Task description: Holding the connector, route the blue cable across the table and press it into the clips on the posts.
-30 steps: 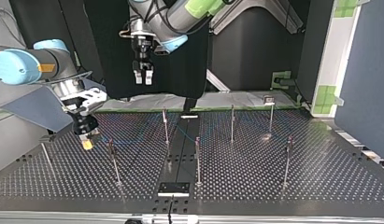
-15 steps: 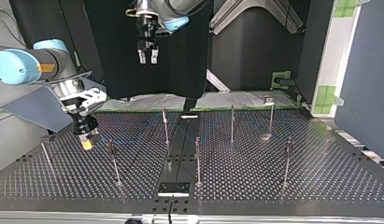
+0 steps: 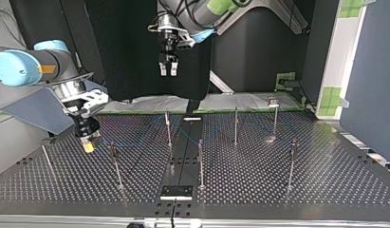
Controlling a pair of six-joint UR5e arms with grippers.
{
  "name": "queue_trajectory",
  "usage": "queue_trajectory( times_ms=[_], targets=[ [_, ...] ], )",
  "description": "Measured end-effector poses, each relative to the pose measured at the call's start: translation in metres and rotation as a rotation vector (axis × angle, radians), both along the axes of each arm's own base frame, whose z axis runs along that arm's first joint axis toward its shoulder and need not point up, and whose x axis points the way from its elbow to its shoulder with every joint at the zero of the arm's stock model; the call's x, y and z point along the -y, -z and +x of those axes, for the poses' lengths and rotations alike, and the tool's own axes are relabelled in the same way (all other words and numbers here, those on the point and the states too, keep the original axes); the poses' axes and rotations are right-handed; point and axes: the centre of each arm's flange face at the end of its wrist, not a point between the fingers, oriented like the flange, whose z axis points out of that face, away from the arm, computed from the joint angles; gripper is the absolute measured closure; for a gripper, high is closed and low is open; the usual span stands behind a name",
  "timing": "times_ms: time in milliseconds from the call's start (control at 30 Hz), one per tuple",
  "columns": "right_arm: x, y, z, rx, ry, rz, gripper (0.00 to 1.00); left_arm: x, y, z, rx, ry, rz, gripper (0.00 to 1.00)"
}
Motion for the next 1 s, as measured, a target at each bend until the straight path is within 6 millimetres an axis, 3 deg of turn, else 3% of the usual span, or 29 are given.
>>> queue_trajectory(
  times_ms=[567, 1000],
  targets=[
    [0.0, 0.0, -0.001, 0.0, 0.003, 0.0, 1.0, -0.075, 0.036, 0.033, -0.021, -0.137, 0.17, 0.0],
    [0.011, -0.012, -0.01, 0.012, 0.024, -0.018, 1.0, -0.132, 0.064, 0.043, -0.095, -0.204, 0.357, 0.0]
  ],
)
